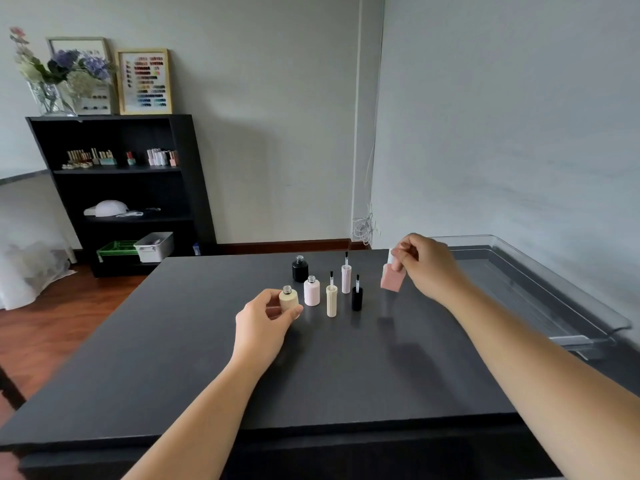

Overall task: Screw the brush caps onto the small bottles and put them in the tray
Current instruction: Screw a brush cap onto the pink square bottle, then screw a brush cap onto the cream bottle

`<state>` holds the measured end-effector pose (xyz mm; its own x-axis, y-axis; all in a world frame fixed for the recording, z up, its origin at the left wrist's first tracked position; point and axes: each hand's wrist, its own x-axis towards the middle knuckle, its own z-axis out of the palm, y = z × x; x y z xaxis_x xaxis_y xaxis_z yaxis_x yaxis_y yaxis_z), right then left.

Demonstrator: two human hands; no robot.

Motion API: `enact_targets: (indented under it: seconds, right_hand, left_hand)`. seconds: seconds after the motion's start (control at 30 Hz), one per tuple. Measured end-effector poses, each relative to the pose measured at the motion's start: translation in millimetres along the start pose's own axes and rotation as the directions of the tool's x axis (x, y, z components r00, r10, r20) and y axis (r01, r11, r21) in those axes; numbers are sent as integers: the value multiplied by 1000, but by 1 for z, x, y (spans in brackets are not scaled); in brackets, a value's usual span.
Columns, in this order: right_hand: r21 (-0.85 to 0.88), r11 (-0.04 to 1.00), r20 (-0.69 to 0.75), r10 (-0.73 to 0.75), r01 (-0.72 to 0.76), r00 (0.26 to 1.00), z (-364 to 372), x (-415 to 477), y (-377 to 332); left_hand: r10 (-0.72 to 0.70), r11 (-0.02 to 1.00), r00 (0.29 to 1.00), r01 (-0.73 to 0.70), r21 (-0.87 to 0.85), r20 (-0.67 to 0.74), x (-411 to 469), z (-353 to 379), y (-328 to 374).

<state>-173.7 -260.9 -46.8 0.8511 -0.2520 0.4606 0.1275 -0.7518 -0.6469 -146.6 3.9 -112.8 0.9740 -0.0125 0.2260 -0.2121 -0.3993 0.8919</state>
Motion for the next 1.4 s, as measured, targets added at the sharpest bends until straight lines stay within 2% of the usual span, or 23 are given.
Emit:
enact_targets:
  seconds: [0.43, 0.53, 0.63, 0.8, 0.93, 1.2, 1.4]
  right_hand:
    - [-190, 976, 19, 112, -107, 993, 20, 20, 40]
    - [-208, 975, -98, 63, -82, 993, 15, 14, 33]
    - [-194, 981, -216, -56, 13, 975, 17, -3, 15]
    - [-10, 994, -58, -106, 105, 993, 40, -39, -16]
    - [-35, 998, 36, -45, 46, 998, 65, -55, -24]
    - [-38, 990, 41, 137, -136, 990, 100, -50, -26]
    - [11, 994, 72, 107, -108, 992, 97, -50, -25]
  left_hand:
    - [37, 999, 998, -36, -20, 45, -6, 6, 0]
    - [38, 999, 998, -37, -21, 45, -4, 7, 1]
    - [39, 999, 998, -38, -12, 45, -3, 8, 0]
    - [51, 999, 998, -51, 1, 46, -4, 11, 3]
    - [48, 999, 998, -49, 10, 45, -5, 11, 4]
    - [51, 999, 998, -51, -3, 28, -5, 9, -1]
    - [46, 999, 998, -46, -7, 31, -1, 7, -4]
